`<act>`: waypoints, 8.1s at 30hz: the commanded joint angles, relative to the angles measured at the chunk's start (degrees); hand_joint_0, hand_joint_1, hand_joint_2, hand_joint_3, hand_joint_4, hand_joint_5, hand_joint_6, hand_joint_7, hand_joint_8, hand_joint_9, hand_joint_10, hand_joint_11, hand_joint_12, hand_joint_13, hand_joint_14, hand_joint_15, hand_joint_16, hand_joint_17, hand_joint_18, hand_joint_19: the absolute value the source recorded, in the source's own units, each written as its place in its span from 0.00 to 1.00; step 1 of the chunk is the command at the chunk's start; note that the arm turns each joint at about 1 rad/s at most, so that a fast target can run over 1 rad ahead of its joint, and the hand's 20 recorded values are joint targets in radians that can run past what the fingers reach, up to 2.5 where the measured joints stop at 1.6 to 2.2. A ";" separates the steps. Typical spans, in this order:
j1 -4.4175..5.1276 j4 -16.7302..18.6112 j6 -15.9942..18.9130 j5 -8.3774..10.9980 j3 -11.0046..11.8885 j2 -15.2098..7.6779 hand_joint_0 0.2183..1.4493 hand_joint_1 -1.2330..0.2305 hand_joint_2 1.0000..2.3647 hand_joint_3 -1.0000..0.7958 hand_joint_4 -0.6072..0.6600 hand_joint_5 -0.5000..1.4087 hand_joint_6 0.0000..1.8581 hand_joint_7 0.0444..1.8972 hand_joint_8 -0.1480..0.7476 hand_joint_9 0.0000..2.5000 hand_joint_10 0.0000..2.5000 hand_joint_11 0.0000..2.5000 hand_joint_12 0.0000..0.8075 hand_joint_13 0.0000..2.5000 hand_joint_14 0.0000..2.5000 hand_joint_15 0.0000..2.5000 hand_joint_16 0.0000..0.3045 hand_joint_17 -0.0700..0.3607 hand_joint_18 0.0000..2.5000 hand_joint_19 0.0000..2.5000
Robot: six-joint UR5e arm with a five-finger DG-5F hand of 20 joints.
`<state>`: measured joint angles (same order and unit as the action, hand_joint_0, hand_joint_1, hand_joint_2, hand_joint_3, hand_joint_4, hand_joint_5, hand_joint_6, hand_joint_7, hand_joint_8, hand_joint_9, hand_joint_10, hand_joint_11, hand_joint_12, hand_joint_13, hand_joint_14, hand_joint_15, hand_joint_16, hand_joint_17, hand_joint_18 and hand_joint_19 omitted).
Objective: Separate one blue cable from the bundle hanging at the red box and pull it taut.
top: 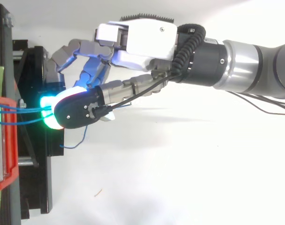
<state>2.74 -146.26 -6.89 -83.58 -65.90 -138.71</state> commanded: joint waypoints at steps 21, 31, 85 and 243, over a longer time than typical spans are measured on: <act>-0.28 -1.57 0.30 -1.05 0.86 0.46 0.44 0.27 0.02 0.47 0.39 0.14 0.50 0.50 0.43 0.43 0.05 0.71 0.41 0.51 0.01 0.57 0.15 0.40 0.34 0.29; 0.24 -11.24 -0.49 -1.32 1.04 1.95 0.43 0.28 0.02 0.50 0.36 0.15 0.50 0.54 0.43 0.45 0.04 0.72 0.41 0.52 0.01 0.58 0.15 0.40 0.34 0.30; -0.28 -16.69 -1.64 -4.13 0.86 4.15 0.45 0.21 0.00 0.28 0.43 0.16 0.49 0.54 0.40 0.46 0.00 0.75 0.39 0.52 0.01 0.59 0.14 0.39 0.34 0.26; 0.42 -8.25 -0.67 -1.32 -0.98 4.15 0.27 0.28 0.00 0.28 0.54 0.16 0.45 0.48 0.43 0.46 0.00 0.71 0.42 0.51 0.01 0.59 0.16 0.42 0.32 0.28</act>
<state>3.09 -154.52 -7.56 -84.93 -66.80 -134.56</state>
